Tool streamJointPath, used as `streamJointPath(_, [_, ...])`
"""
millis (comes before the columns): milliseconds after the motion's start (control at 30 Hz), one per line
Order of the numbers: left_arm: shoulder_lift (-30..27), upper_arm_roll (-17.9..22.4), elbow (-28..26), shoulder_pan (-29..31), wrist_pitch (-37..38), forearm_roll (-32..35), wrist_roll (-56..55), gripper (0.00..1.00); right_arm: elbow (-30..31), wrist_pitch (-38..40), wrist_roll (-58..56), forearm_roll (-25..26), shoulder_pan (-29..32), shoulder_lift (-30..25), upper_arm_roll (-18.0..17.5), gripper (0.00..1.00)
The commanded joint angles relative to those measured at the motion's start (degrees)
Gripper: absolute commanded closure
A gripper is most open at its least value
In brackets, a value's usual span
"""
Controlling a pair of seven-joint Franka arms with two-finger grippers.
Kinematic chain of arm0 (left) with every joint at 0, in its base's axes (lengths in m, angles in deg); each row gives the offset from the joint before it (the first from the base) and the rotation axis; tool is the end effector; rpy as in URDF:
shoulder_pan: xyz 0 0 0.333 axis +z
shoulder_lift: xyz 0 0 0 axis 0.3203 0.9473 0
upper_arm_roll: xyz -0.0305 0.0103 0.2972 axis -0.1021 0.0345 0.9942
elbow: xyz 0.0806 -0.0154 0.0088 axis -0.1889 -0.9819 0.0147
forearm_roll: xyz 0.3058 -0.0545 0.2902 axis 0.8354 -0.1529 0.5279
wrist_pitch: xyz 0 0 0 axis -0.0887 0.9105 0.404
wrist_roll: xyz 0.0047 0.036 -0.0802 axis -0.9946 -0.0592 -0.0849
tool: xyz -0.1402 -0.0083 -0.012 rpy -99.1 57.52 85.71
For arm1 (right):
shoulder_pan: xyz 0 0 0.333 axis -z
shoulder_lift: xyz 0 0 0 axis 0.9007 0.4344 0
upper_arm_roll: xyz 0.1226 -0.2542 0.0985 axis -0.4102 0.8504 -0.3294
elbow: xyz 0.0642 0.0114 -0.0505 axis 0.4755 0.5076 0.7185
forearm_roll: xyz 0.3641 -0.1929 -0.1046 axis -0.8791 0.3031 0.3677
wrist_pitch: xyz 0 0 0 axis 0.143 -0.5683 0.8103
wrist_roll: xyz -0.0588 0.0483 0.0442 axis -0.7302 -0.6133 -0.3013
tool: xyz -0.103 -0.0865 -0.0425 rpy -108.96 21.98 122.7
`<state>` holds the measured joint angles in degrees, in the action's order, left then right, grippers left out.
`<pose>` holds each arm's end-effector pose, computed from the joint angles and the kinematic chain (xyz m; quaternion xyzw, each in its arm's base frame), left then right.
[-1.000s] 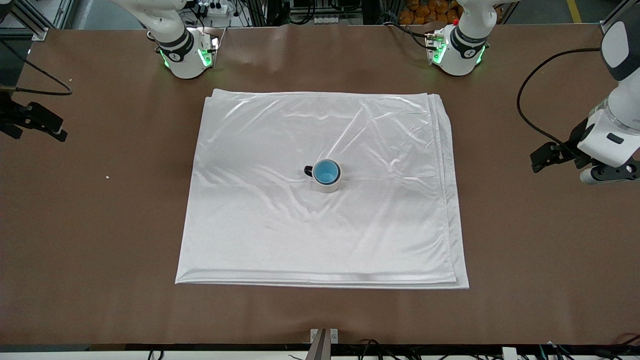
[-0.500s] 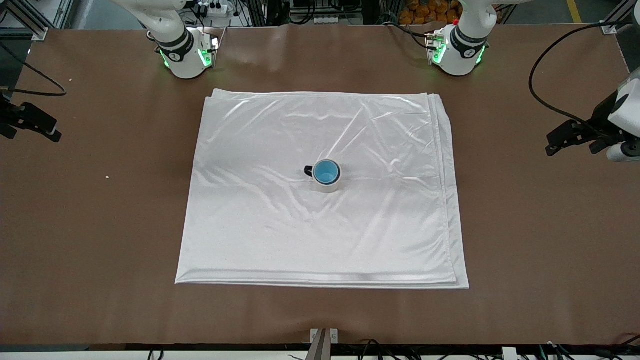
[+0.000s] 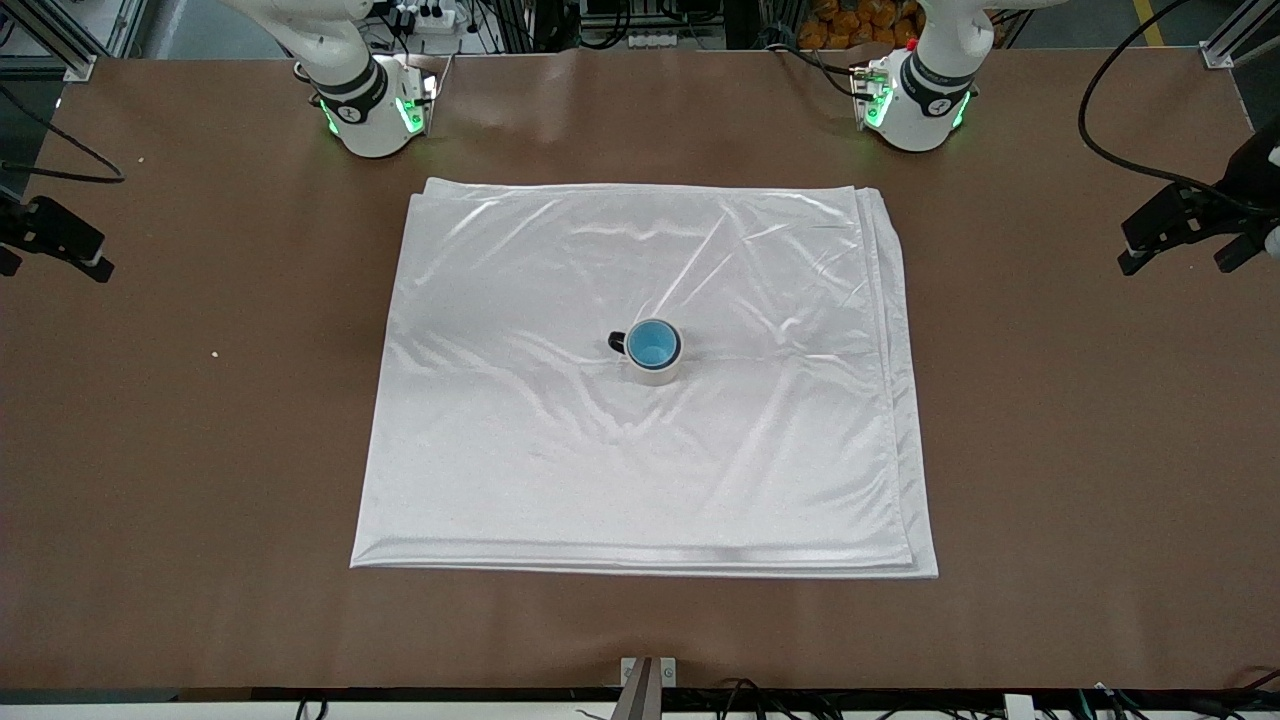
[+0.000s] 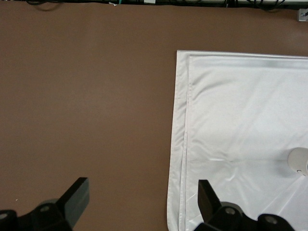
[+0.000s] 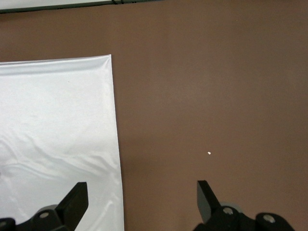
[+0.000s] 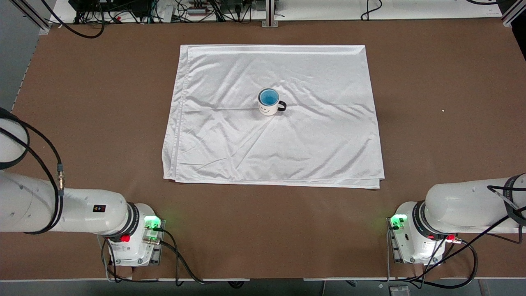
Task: Place blue cup into white mug on cloth
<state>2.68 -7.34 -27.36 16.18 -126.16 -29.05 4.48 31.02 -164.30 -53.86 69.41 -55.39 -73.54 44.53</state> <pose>0.5850 -0.0196 0.6055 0.9974 0.0151 0.0709 0.0008 0.5836 -0.0395 0.5984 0.9977 -0.0426 0.0527 0.0088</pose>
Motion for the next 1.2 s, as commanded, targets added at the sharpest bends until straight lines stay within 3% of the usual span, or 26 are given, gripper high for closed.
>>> streamJointPath(0, [0.26, 0.12, 1.28, -0.14, 2.19, 0.18, 1.81, 0.00, -0.85, 1.24, 1.67, -0.79, -0.42, 0.49, -0.25, 0.00])
streamJointPath(1167, [0.52, 0.20, 1.28, -0.58, 5.71, 0.18, 4.89, 0.00, -0.06, 1.59, 2.28, -0.61, 0.28, 0.31, 0.27, 0.00])
